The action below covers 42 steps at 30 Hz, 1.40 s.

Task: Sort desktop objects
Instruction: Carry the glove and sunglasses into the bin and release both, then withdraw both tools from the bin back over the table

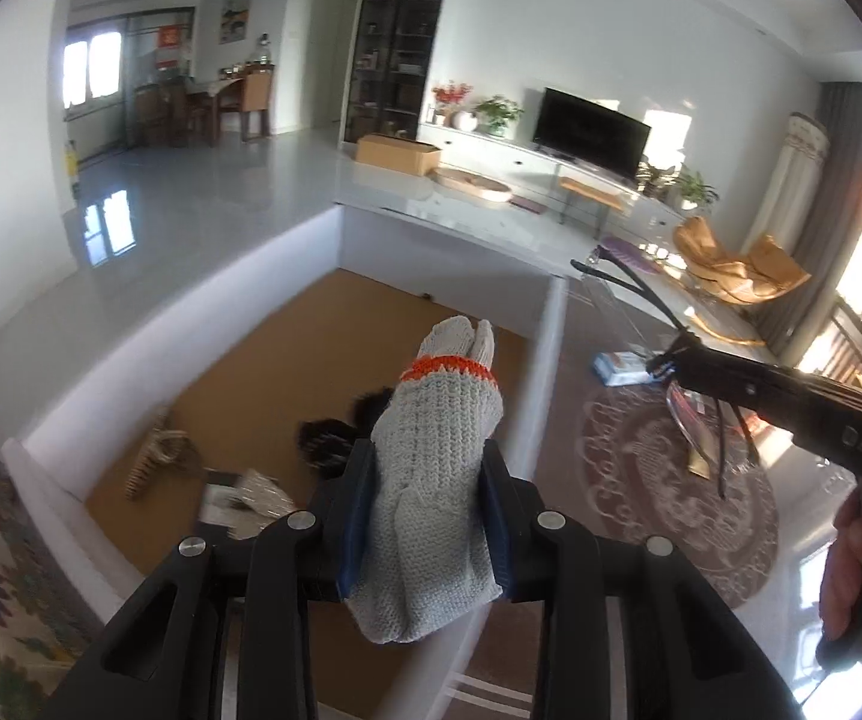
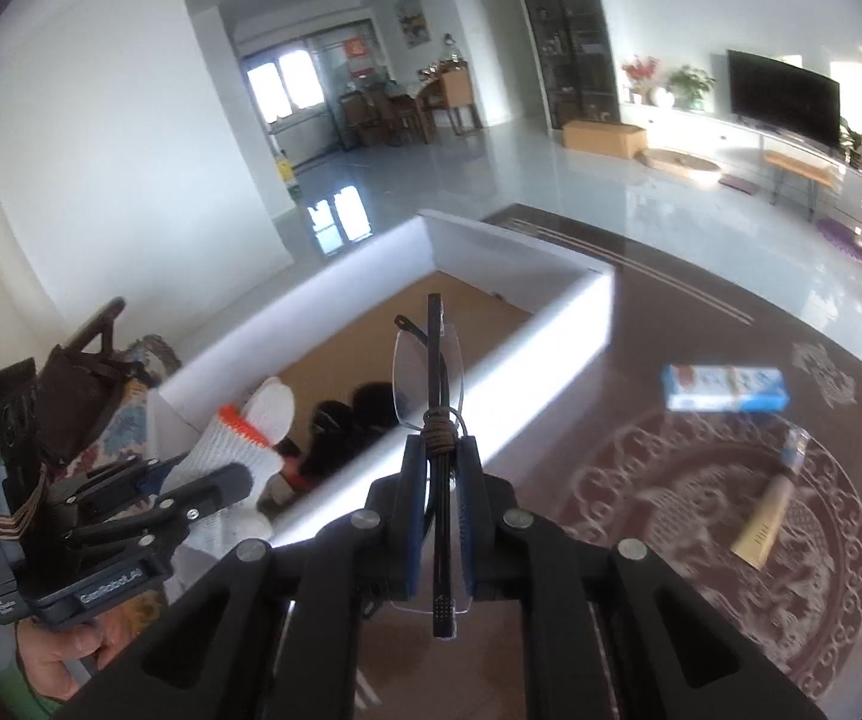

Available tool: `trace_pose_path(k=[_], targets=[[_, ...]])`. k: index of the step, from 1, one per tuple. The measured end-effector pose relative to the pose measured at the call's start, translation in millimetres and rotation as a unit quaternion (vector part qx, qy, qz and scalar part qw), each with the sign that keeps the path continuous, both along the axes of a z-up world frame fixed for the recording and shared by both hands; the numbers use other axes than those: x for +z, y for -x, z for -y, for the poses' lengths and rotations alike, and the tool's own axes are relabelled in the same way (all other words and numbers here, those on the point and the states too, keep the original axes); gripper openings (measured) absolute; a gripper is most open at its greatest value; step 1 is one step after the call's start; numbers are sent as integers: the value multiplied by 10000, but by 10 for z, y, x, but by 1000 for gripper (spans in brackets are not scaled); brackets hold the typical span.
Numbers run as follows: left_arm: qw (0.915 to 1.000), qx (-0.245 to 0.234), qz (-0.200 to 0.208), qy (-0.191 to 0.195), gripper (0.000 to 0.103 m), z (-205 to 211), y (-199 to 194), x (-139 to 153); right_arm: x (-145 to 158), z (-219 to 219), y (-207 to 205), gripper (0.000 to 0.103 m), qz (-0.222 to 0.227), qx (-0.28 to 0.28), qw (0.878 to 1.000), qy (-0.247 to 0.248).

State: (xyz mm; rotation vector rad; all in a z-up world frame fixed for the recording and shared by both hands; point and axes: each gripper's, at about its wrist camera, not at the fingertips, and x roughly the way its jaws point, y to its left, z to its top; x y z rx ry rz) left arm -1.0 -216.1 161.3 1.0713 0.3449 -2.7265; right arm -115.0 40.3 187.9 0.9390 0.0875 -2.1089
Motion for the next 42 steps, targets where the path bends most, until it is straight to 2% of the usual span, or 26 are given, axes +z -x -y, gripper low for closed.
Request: trace_pose_path(k=[4,6,8,10,11,12,14,16,19,21,22,23,25,27,29,32,35,38,42], targets=[[9972,583,459,-14,33,717,95,-193,-147,876,-109,11,188,546,9983,51],[9942,784,728,-64,36,926,104,-362,-320,1220,-192,11,257,753,9967,-135],[9906,907,1019,-82,43,1055,108,-530,-549,1470,-228,12,401,883,9944,-417],[9891,918,1140,-132,51,1105,60,-642,-758,1587,-214,24,627,820,9924,-668],[9891,939,1130,-123,56,1103,22,-667,-818,1572,-211,28,659,774,9927,-655],[9894,966,1083,-94,58,1080,-28,-669,-827,1526,-224,37,626,735,9936,-578],[9907,1026,893,-29,61,998,-144,-624,-775,1320,-264,51,450,652,9962,-363],[9931,960,668,2,61,826,-262,-516,-694,1043,-334,70,182,569,9980,-214],[9983,490,293,93,63,317,-355,-284,-618,453,-468,84,-337,287,9989,-154],[9999,-16,64,136,77,-131,-357,-141,-656,1,-550,89,-681,-29,9973,-289],[9995,-281,-59,142,88,-374,-376,-89,-724,-249,-581,92,-813,-232,9956,-397],[9981,-572,-182,149,93,-616,-410,-46,-789,-501,-604,92,-866,-447,9939,-508],[9927,-1149,-307,180,95,-1097,-435,-19,-1005,-976,-592,92,-771,-931,9893,-812],[9869,-1591,-220,157,95,-1528,-406,-79,-1262,-1413,-555,92,-501,-1433,9810,-1204],[9813,-1922,-14,104,95,-1897,-308,-241,-1468,-1831,-547,92,-215,-1837,9732,-1369],[9778,-2051,420,51,95,-2289,-105,-605,-1628,-2306,-612,92,-72,-2274,9629,-1450],[9764,-2006,794,-26,95,-2498,57,-1003,-1708,-2544,-669,92,-19,-2517,9560,-1506],[9761,-1925,1013,33,95,-2545,128,-1302,-1750,-2616,-683,92,83,-2590,9540,-1508],[9753,-1868,1156,248,95,-2530,135,-1508,-1801,-2612,-695,92,124,-2588,9541,-1498]])
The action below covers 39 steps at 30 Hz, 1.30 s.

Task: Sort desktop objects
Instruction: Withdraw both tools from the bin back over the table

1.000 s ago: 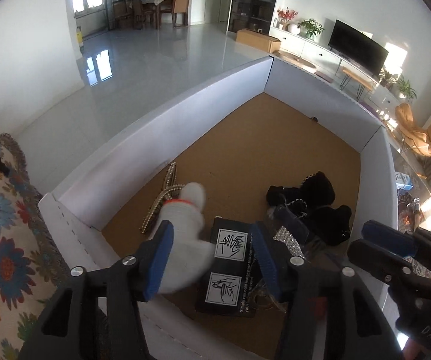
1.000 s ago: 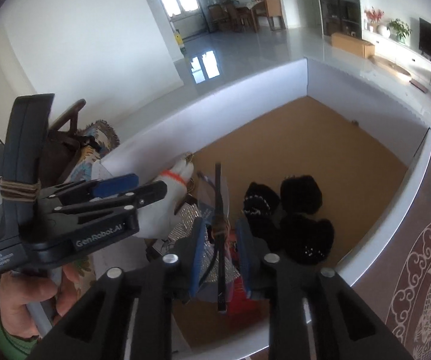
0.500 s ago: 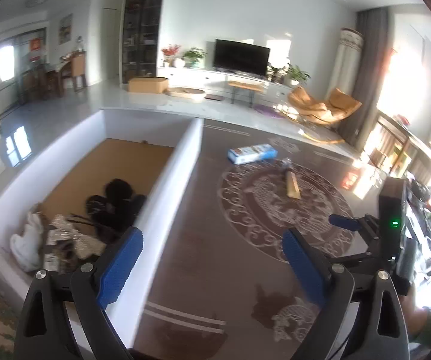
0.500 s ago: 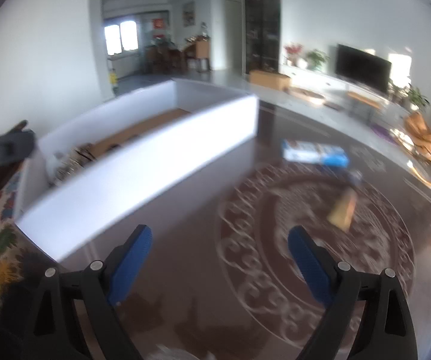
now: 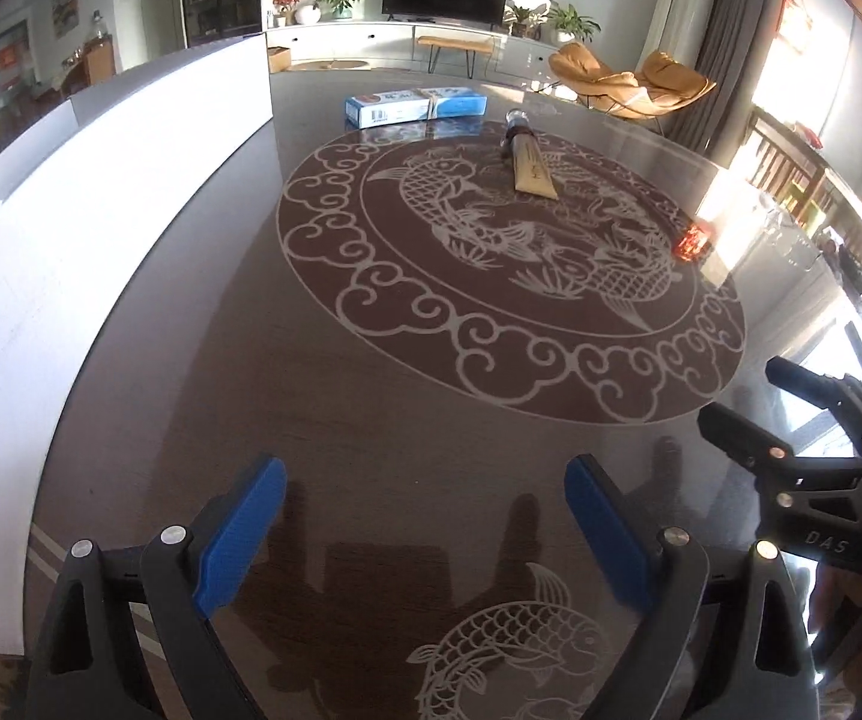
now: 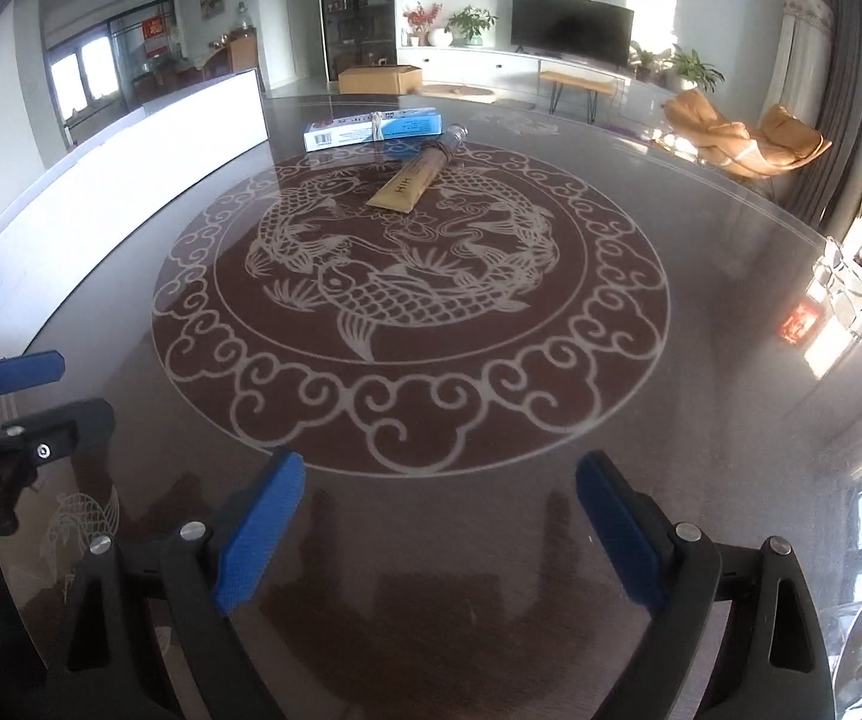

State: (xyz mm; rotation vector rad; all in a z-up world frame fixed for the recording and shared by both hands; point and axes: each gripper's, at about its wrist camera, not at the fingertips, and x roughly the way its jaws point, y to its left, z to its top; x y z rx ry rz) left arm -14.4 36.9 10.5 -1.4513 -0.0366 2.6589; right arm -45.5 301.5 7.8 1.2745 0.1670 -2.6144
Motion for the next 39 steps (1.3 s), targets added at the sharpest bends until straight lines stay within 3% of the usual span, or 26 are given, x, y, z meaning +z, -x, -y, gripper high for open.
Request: trace_pose_path(k=[10,14,18,39], targets=[[9992,12,-186,365,95,64,-10,-83,-93,119,26,92,103,17,9999,-72],[9991,35,-212,368,96,74,-31,-86,-97,110,24,93,103,-47,9999,-102],[9992,84,-141,372,103,79,-3,-105,-119,78,51,103,198,-156,9996,-102],[9991,78,-199,374,103,70,-16,-111,-119,81,62,103,207,-152,9996,-106]])
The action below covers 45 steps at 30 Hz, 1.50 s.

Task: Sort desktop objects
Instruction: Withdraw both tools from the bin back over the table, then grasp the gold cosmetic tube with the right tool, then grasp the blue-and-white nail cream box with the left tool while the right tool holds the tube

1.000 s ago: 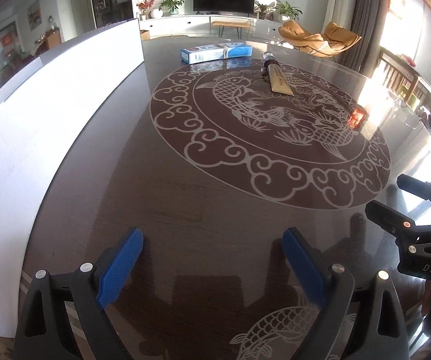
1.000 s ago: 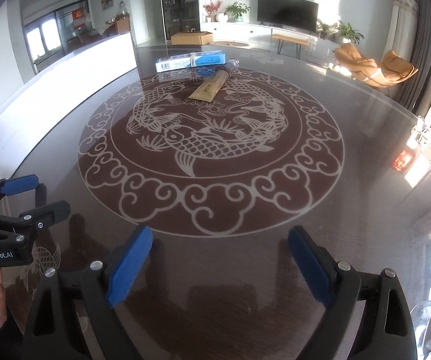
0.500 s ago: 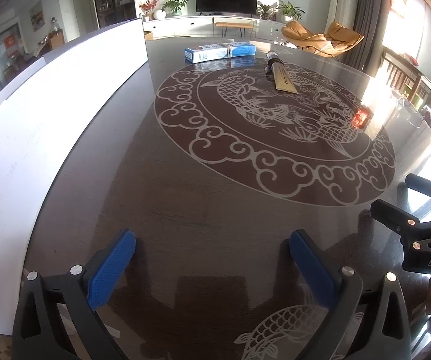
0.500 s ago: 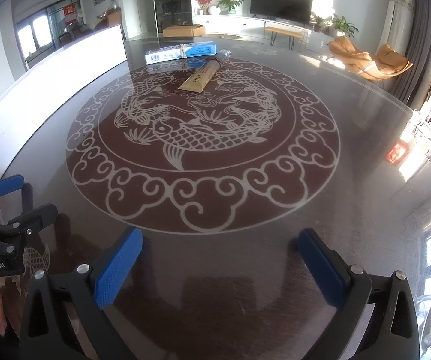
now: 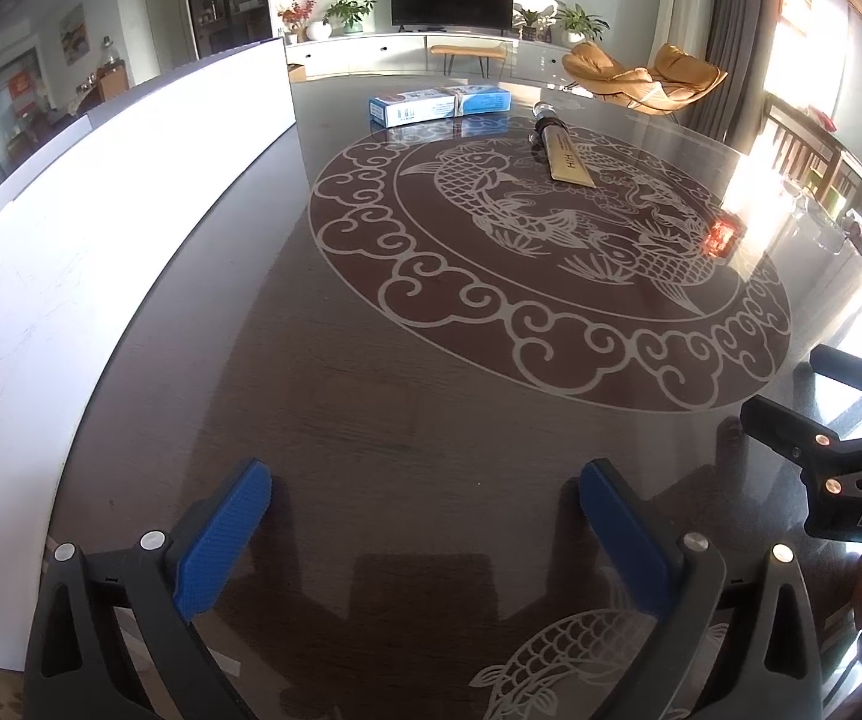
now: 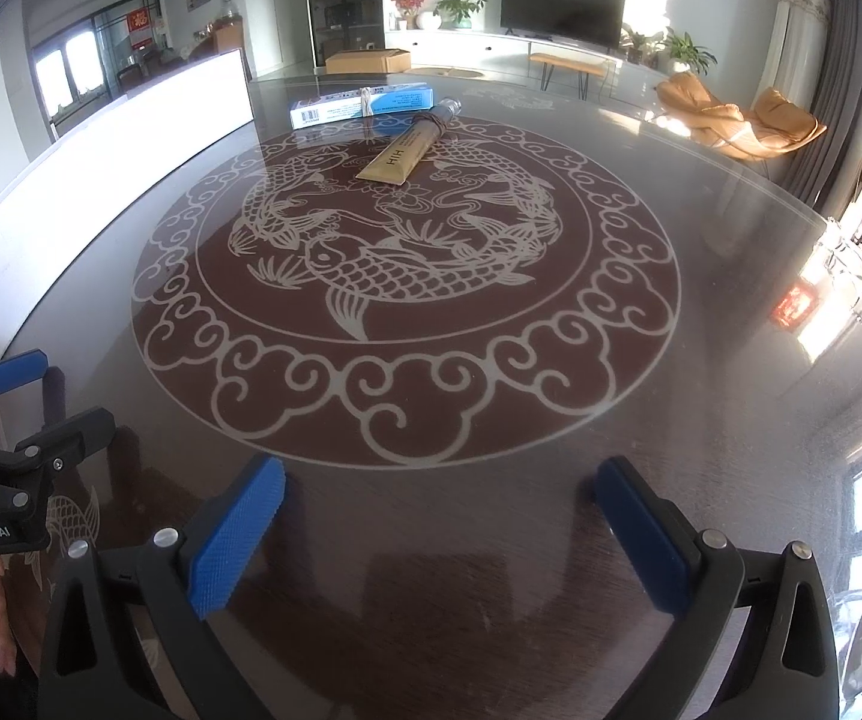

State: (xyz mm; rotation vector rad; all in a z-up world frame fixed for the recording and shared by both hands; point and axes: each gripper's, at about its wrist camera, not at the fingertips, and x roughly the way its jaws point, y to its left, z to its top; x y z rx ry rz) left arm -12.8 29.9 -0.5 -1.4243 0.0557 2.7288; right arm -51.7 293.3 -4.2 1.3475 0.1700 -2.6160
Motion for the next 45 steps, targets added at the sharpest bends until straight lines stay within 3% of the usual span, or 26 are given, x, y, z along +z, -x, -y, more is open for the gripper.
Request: trace_pose_path(k=[4,8,12,17,20,21,23,24,25,30,33,38,41,45], targets=[[10000,9,6,6,103,-5,1,1,29,50,335,103,-65,56,10000,47],[10000,39,7,4,103,-5,2,-1,77,174,1082,103,69,-137,9989,432],[10000,40,7,5,103,-2,1,-2,14,364,1792,103,97,-352,9984,442],[10000,44,3,0,103,0,0,-2,-81,613,2335,103,-15,-197,9998,1],[10000,57,7,3,103,2,4,-5,-86,635,2505,103,-7,-131,9999,17],[10000,55,8,5,103,3,6,-4,-82,627,2520,102,-15,-123,9999,23],[10000,46,15,4,103,8,6,-6,-33,585,2485,76,-204,-188,9996,84],[10000,37,19,5,103,7,1,-5,-16,565,2466,47,-251,-184,9994,135],[10000,22,26,6,103,10,1,-5,-12,530,2446,31,-271,-216,9993,130],[9989,-338,309,23,103,82,50,20,26,301,2077,30,-206,65,9990,386],[9997,-226,49,-106,103,216,247,195,21,152,1586,30,-284,399,9987,132],[9979,-619,-216,10,103,69,1290,489,18,-1,1109,30,-263,505,9981,213],[9972,-597,-78,448,103,-82,2098,434,19,-3,1110,30,-267,483,9983,194],[9920,-976,-77,802,101,-271,2856,361,2,30,1058,30,-297,485,9983,93]])
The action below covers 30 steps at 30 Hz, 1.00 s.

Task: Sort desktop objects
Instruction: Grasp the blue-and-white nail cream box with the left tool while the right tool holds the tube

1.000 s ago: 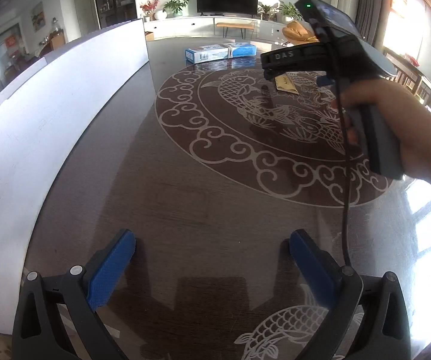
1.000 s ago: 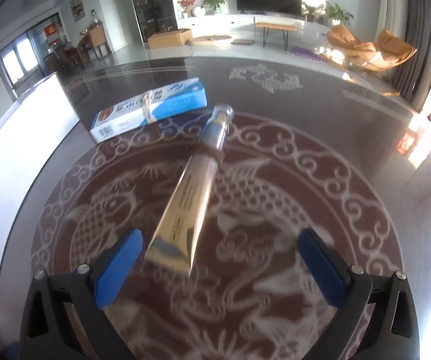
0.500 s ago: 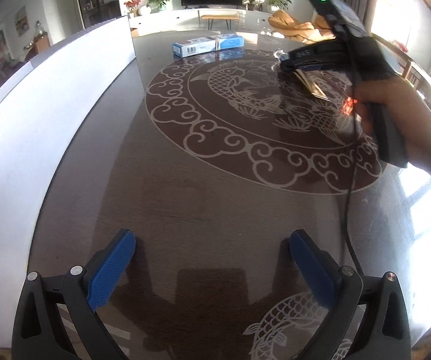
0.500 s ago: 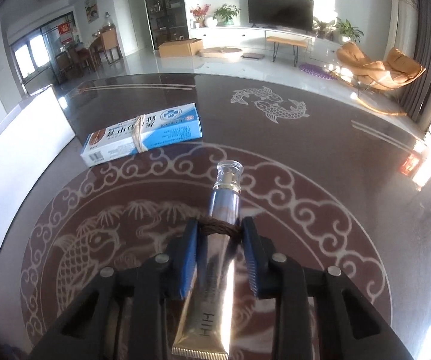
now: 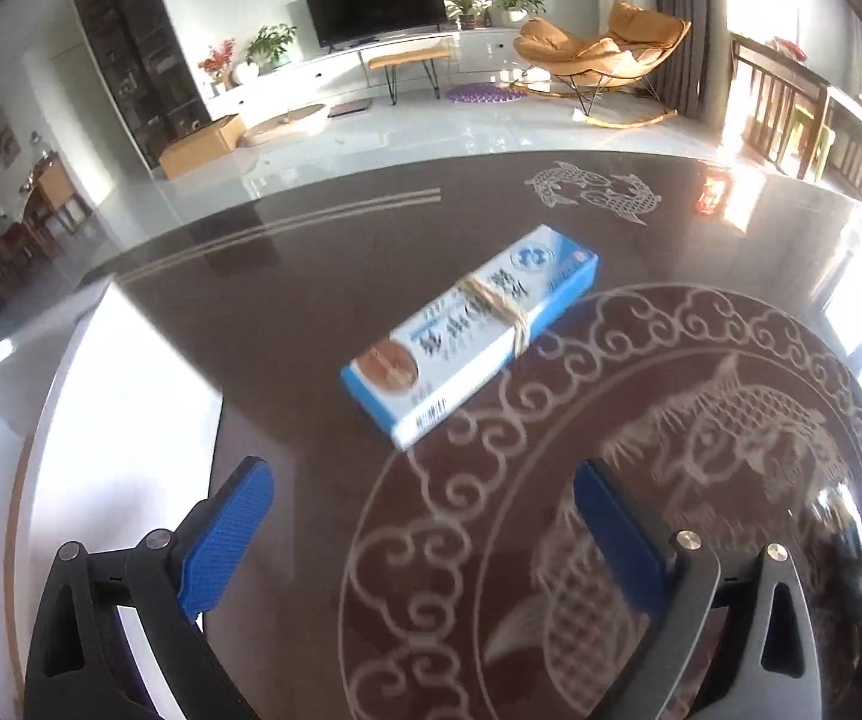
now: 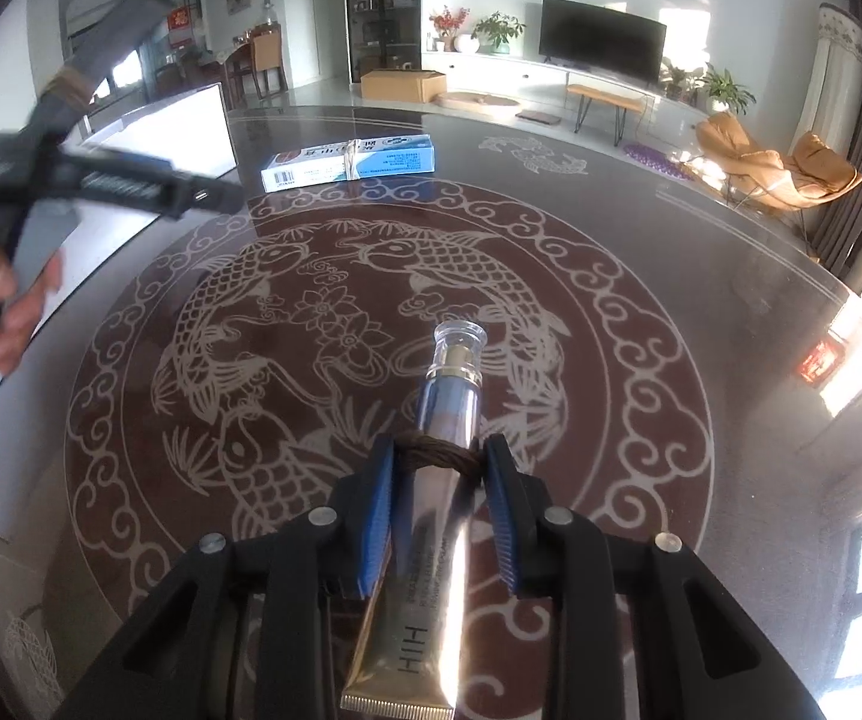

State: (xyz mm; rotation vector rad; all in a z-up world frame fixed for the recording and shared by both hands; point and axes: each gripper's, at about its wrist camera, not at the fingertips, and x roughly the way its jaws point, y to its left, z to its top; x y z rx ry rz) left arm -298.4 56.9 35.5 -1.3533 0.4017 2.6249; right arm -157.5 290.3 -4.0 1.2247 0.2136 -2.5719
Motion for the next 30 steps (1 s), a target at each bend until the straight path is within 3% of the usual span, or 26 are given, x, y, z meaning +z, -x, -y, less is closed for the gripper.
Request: trace_pose_path(k=[4,7,10,12,13,14,15,18,21,26,30], targets=[[9993,-229,252,131,101,-94,461,-155,1,-19,1,30,10,-3,10000,38],[9985,-392,129,362,103,-185,622,-255,2,-20,-1,30,5,-4,10000,27],[9987,-482,102,133,102,-233,712,-267,9,-62,-15,30,0,-3,10000,21],[9979,-451,214,-408,75,-178,709,-261,9,-70,-15,30,2,-3,10000,23],[9979,-307,215,-524,54,-155,695,-247,8,-64,-15,30,1,-2,10000,22],[9987,-116,171,-467,41,-134,643,-232,10,-64,-16,30,0,-2,10000,20],[9990,34,130,-427,41,-113,582,-238,9,-64,-16,30,1,-3,10000,22],[9977,417,54,-532,42,28,165,-276,9,-63,-16,30,-2,-4,10000,13],[9945,785,64,-686,41,192,-528,-295,14,-75,-19,30,-10,-1,10000,-10],[9923,968,76,-765,42,294,-1734,-340,19,-88,-9,31,14,7,10000,62],[9912,1003,-9,-859,42,269,-2292,-362,32,4,-155,30,55,-36,9997,224]])
